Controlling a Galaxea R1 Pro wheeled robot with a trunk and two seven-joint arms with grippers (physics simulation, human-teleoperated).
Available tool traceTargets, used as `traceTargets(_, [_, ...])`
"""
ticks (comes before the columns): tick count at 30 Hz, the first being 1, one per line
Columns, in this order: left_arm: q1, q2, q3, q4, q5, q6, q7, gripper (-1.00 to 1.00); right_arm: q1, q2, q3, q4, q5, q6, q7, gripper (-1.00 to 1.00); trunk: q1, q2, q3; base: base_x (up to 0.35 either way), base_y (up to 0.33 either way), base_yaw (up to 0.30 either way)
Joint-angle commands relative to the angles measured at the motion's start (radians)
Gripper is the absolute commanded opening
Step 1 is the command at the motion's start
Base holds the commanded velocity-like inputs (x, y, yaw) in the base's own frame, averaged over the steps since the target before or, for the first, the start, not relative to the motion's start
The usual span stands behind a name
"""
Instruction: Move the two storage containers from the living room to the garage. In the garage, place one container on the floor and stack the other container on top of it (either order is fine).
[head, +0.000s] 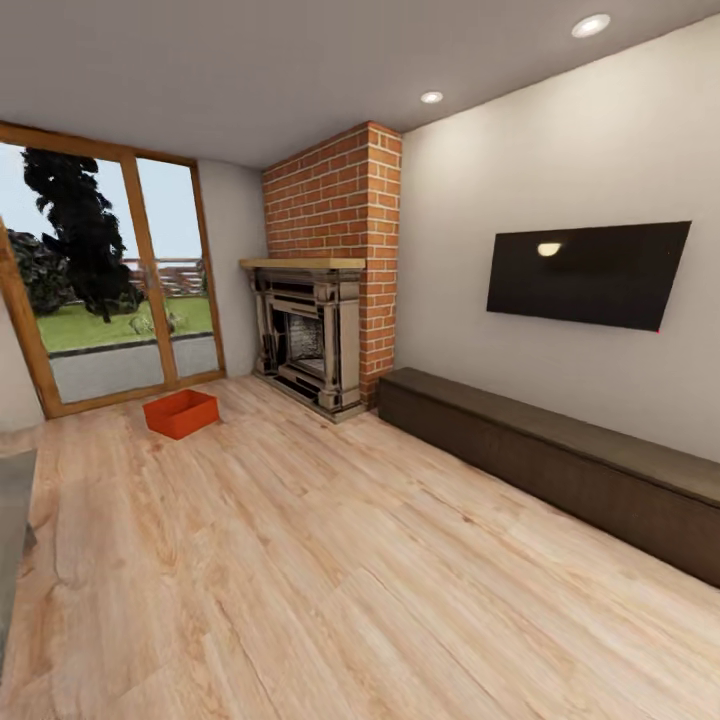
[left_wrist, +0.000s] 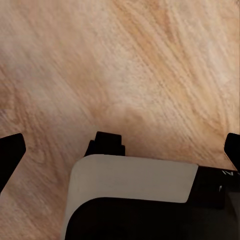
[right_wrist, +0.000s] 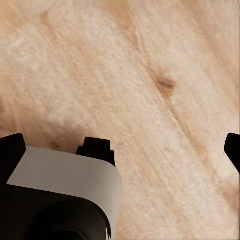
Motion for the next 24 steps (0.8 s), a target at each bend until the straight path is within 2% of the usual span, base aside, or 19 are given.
traceTargets(1, [-0.001, 0.000, -0.008, 0.000, 0.009, 0.001, 0.000, 1.00, -0.001, 0.000, 0.008, 0.003, -0.011, -0.006, 0.003, 1.00, 0.001, 0.000, -0.001, 0.326, 0.000, 0.263])
traceTargets(6, [-0.001, 0.000, -0.008, 0.000, 0.009, 0.002, 0.000, 1.00, -0.001, -0.001, 0.007, 0.003, -0.011, -0.010, 0.001, 1.00, 0.001, 0.000, -0.002, 0.326, 0.000, 0.106])
traceTargets(24, [-0.001, 0.000, -0.008, 0.000, 0.009, 0.002, 0.000, 1.00, -0.001, -0.003, 0.017, 0.003, -0.002, -0.011, -0.011, 1.00, 0.001, 0.000, -0.002, 0.327, 0.000, 0.005])
